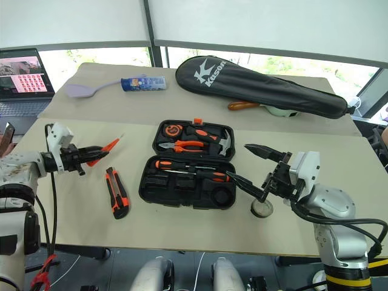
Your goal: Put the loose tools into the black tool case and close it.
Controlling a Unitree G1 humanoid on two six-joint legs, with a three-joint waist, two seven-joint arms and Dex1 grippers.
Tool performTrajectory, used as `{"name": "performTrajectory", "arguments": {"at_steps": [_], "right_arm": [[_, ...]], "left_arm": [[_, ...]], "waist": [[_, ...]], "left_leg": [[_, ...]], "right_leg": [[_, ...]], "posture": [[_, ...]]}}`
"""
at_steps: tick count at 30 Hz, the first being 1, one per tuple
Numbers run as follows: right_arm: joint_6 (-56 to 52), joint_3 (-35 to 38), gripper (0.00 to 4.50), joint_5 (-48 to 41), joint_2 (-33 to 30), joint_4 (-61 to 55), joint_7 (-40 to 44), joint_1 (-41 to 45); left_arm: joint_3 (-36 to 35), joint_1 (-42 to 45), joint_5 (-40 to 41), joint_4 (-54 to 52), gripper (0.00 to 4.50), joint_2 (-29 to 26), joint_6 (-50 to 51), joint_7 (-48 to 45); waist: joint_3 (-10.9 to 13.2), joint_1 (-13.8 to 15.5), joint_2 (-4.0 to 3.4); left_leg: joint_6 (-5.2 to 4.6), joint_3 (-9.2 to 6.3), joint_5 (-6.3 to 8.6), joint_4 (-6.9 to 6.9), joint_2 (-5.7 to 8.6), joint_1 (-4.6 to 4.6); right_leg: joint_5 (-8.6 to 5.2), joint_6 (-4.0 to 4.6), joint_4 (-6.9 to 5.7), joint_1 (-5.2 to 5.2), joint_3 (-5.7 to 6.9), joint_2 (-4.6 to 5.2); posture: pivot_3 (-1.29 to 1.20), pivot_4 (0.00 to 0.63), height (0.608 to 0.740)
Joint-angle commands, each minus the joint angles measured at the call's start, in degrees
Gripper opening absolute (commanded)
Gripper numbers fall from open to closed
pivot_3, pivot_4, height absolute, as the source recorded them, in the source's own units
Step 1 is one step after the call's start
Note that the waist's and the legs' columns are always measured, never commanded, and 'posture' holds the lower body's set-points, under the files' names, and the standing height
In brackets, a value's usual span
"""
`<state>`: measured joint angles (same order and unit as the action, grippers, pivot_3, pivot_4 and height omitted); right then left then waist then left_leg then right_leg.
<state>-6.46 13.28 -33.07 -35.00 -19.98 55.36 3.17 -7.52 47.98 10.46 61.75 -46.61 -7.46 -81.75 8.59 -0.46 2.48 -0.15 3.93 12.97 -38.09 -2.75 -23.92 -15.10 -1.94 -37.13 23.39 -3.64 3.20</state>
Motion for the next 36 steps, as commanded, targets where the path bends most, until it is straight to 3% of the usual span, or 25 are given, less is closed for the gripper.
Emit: {"name": "performTrajectory", "arguments": {"at_steps": [1,6,12,19,25,36], "right_arm": [[-0.2,3.1,4.50,-2.3,-2.3,0.0,2.1,-0.5],[-1.6,3.1,4.50,-3.3,-4.5,0.2,3.5,-0.4],[-4.9,1.7,4.50,-4.5,-5.2,-2.1,3.1,-0.5],[-9.7,1.4,4.50,-4.1,-8.5,-5.7,3.2,-3.6],[-10.8,3.3,4.50,-4.4,-9.6,-7.4,2.8,-6.2],[-11.2,4.1,4.50,-6.5,-8.8,-9.8,2.4,-9.0]], "left_arm": [[2.8,-1.5,1.4,-14.1,0.44,-1.4,0.9,-8.6],[11.7,-6.3,-0.8,-40.6,0.44,-0.7,15.5,-8.3],[20.0,-6.0,-5.2,-53.9,0.44,2.2,25.0,-3.3],[26.5,-4.6,-9.9,-55.7,0.44,5.3,27.4,0.3],[27.5,-6.4,-9.9,-59.6,0.44,5.7,30.8,2.1],[30.1,-2.4,-12.0,-53.7,0.44,10.2,29.1,5.1]], "waist": [[0.0,0.0,-0.01],[0.0,0.0,-0.01],[0.0,0.0,-0.01],[0.0,-0.2,-0.03],[0.0,-0.1,-0.03],[0.0,0.1,-0.03]], "left_leg": [[0.00,0.00,0.00,0.00,0.00,0.00],[0.00,-0.03,0.00,-0.01,-0.02,0.05],[-0.01,-0.11,0.00,-0.15,-0.03,0.04],[-0.02,-0.16,0.00,-0.22,-0.02,0.03],[-0.03,-0.21,0.01,-0.25,-0.01,0.03],[-0.04,-0.24,0.01,-0.38,0.01,0.03]], "right_leg": [[0.00,0.00,0.00,-0.01,0.00,0.00],[0.00,0.00,-0.01,-0.07,-0.01,-0.01],[0.00,-0.01,-0.05,-0.12,-0.02,-0.07],[0.00,-0.01,-0.06,-0.13,-0.03,-0.08],[-0.01,-0.02,-0.06,-0.14,-0.03,-0.08],[0.00,-0.06,-0.06,-0.21,-0.03,-0.08]], "posture": [[0.00,0.150,0.740],[0.00,0.150,0.740],[0.00,0.150,0.740],[0.00,0.150,0.740],[0.00,0.150,0.740],[0.00,0.150,0.740]]}}
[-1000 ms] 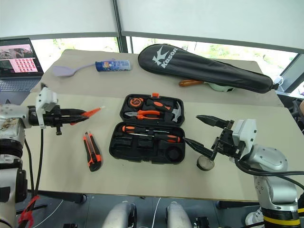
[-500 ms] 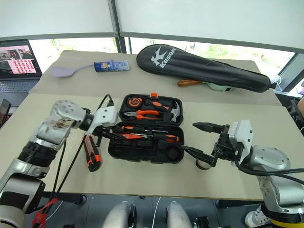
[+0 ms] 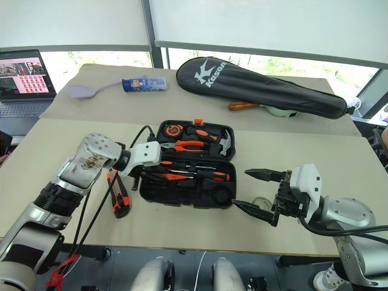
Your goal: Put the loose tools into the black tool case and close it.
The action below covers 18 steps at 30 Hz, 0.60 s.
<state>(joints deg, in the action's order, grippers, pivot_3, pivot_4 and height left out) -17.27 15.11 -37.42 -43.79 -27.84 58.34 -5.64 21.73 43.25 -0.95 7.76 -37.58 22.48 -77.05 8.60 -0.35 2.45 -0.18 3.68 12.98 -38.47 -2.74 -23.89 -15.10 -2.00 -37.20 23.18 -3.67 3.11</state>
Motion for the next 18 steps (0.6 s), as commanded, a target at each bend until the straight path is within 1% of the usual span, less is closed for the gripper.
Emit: {"name": "performTrajectory", "arguments": {"at_steps": [1,6,12,18], "right_arm": [[-0.5,2.2,4.50,-2.2,0.0,-2.1,-0.6,-0.3],[-0.9,2.4,4.50,-2.4,0.1,-2.7,-1.0,-0.6],[-1.4,1.9,4.50,-2.7,0.0,-3.0,-2.1,-0.3],[-1.2,1.9,4.50,-2.6,-0.2,-2.4,-2.1,-0.1]], "left_arm": [[1.4,2.8,-1.2,1.0,0.44,1.5,-0.9,0.5],[3.0,3.7,-2.6,2.5,0.44,2.4,-0.3,0.1],[5.5,4.0,-5.2,3.6,0.44,0.6,-0.6,-1.4],[6.0,3.4,-5.7,1.9,0.44,-2.0,1.4,-3.6]], "waist": [[0.0,0.2,0.00],[0.0,0.2,0.00],[0.0,0.3,-0.01],[0.0,-0.3,-0.02]], "left_leg": [[0.00,0.00,0.00,-0.01,0.00,0.00],[-0.03,-0.01,0.02,-0.05,0.00,-0.01],[-0.07,-0.02,0.04,-0.16,0.00,0.00],[-0.09,-0.03,0.06,-0.20,-0.01,0.00]], "right_leg": [[0.00,0.00,0.00,0.00,0.00,0.00],[0.00,-0.01,0.00,-0.02,0.00,-0.01],[0.01,-0.02,-0.02,-0.07,0.00,-0.01],[0.01,-0.02,-0.06,-0.06,-0.01,-0.02]], "posture": [[0.00,0.150,0.740],[0.00,0.150,0.740],[0.00,0.150,0.740],[0.00,0.150,0.740]]}}
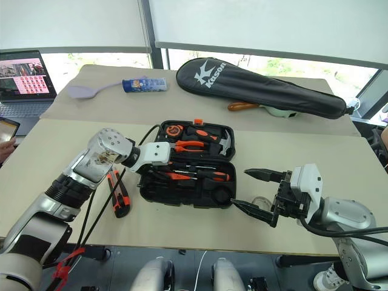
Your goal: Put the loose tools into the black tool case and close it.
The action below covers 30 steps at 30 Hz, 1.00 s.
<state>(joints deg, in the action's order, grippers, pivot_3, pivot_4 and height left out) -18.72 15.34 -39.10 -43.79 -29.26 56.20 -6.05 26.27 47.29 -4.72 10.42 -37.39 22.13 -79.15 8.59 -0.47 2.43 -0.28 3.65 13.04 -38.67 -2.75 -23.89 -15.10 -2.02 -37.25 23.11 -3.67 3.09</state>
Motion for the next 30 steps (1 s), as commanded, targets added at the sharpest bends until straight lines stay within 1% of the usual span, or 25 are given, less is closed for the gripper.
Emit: {"name": "performTrajectory", "arguments": {"at_steps": [1,9,11,13,14,16,21,25,28,30], "right_arm": [[0.3,1.6,4.50,-0.7,-0.2,-0.6,0.1,0.5],[0.5,0.9,4.50,-0.2,-0.1,0.2,0.2,1.0],[0.6,0.7,4.50,-0.1,0.1,0.3,0.2,0.9],[0.7,0.5,4.50,0.0,0.3,0.4,0.3,0.9],[0.7,0.4,4.50,-0.1,0.4,0.5,0.3,0.9],[0.7,0.2,4.50,-0.1,0.5,0.7,0.5,1.0],[0.4,0.3,4.50,-0.4,0.3,1.7,0.9,1.6],[0.7,0.1,4.50,-0.1,0.3,2.9,1.5,2.0],[1.5,-0.4,4.50,0.6,0.7,3.9,1.8,2.5],[2.5,-0.9,4.50,1.3,1.6,4.5,1.5,3.1]], "left_arm": [[1.6,-0.8,-2.1,-0.8,0.44,-2.5,2.3,-1.6],[2.4,-1.2,-1.3,-0.8,0.44,-0.9,3.1,-1.7],[1.0,-2.0,0.4,-1.3,0.44,-0.1,3.0,-1.3],[-1.4,-2.6,2.3,-1.6,1.45,0.8,1.9,-0.1],[-2.3,-2.8,3.1,-2.0,1.71,0.6,1.1,-0.4],[-3.7,-3.3,4.2,-2.6,2.44,0.1,0.5,-0.9],[-10.0,-5.1,10.6,-6.1,4.21,-0.4,-3.3,-1.4],[-13.4,-5.9,13.4,-6.5,4.21,-0.4,-6.0,-0.3],[-15.1,-6.9,14.3,-3.8,4.21,0.3,-10.0,0.4],[-16.5,-8.2,15.9,0.1,3.67,2.1,-12.3,0.7]], "waist": [[0.0,-0.3,0.00],[0.0,-0.5,-0.03],[0.0,-0.4,-0.04],[0.0,-0.3,-0.05],[0.0,-0.3,-0.05],[0.0,-0.2,-0.05],[0.0,-0.2,-0.05],[0.0,-0.1,-0.05],[0.0,-0.1,-0.05],[0.0,-0.1,-0.05]], "left_leg": [[-0.01,-0.01,0.01,0.00,-0.01,0.00],[-0.06,-0.02,0.04,-0.01,-0.04,0.02],[-0.06,-0.01,0.04,-0.02,-0.04,0.02],[-0.07,-0.01,0.04,-0.03,-0.03,0.02],[-0.07,-0.01,0.04,-0.03,-0.03,0.02],[-0.07,-0.02,0.04,-0.06,-0.04,0.00],[-0.07,-0.02,0.04,-0.10,-0.04,-0.07],[-0.07,-0.02,0.04,-0.12,-0.03,-0.08],[-0.07,-0.02,0.04,-0.13,-0.02,-0.08],[-0.07,-0.02,0.04,-0.13,-0.02,-0.08]], "right_leg": [[0.00,0.00,0.00,0.01,0.00,-0.01],[0.00,0.00,0.00,0.00,-0.07,-0.06],[0.00,0.00,0.00,0.00,-0.07,-0.06],[0.00,0.00,0.00,-0.01,-0.07,-0.05],[0.00,0.00,0.00,-0.01,-0.07,-0.05],[0.00,0.00,0.00,0.00,-0.06,-0.04],[0.01,-0.01,-0.01,0.03,-0.05,-0.03],[0.02,-0.03,-0.01,0.02,-0.04,-0.01],[0.02,-0.03,0.00,0.01,-0.04,-0.01],[0.02,-0.04,-0.01,0.02,-0.03,-0.01]], "posture": [[0.00,0.150,0.740],[0.00,0.150,0.740],[0.00,0.150,0.740],[0.00,0.150,0.740],[0.00,0.150,0.740],[0.00,0.150,0.740],[0.00,0.150,0.740],[0.00,0.150,0.740],[0.00,0.150,0.740],[0.00,0.150,0.740]]}}
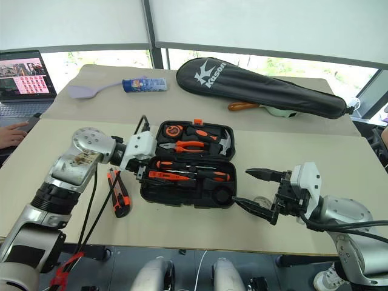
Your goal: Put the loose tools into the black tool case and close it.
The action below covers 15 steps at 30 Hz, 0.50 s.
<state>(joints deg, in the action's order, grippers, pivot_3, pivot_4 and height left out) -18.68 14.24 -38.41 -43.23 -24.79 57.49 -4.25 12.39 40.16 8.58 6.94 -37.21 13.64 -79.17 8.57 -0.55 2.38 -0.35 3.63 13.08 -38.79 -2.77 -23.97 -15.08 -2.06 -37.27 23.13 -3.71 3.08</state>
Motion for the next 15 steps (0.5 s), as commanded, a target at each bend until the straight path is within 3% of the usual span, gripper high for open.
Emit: {"name": "performTrajectory", "arguments": {"at_steps": [1,7,9,15], "right_arm": [[3.3,0.1,4.50,1.2,1.6,0.3,-0.1,1.5],[6.7,0.8,4.50,3.8,3.8,0.8,-0.6,0.7],[7.0,1.3,4.50,3.9,3.9,0.5,-0.6,-0.2],[7.4,1.5,4.50,3.9,4.2,0.1,-1.2,-1.7]], "left_arm": [[-3.4,-1.7,3.4,6.1,3.54,2.8,-4.8,1.1],[-5.5,-3.4,3.6,18.5,1.27,6.3,-12.6,2.5],[-5.6,-4.2,3.1,20.5,0.77,6.7,-14.9,2.6],[-3.5,-4.8,0.3,24.5,0.77,7.0,-19.7,3.0]], "waist": [[0.0,0.0,0.00],[0.0,0.1,0.00],[0.0,0.2,0.00],[0.0,0.5,-0.01]], "left_leg": [[0.00,0.00,0.00,0.00,0.00,0.00],[0.00,0.01,0.00,-0.05,0.01,-0.03],[0.00,0.01,0.00,-0.05,0.02,-0.06],[0.00,0.02,0.00,-0.06,0.02,-0.04]], "right_leg": [[0.00,0.00,0.00,0.00,0.00,0.00],[0.01,-0.02,-0.02,0.01,0.02,0.00],[0.01,-0.02,-0.02,0.03,0.03,0.01],[0.03,-0.04,-0.01,-0.01,0.04,0.02]], "posture": [[0.00,0.150,0.740],[0.00,0.150,0.740],[0.00,0.150,0.740],[0.00,0.150,0.740]]}}
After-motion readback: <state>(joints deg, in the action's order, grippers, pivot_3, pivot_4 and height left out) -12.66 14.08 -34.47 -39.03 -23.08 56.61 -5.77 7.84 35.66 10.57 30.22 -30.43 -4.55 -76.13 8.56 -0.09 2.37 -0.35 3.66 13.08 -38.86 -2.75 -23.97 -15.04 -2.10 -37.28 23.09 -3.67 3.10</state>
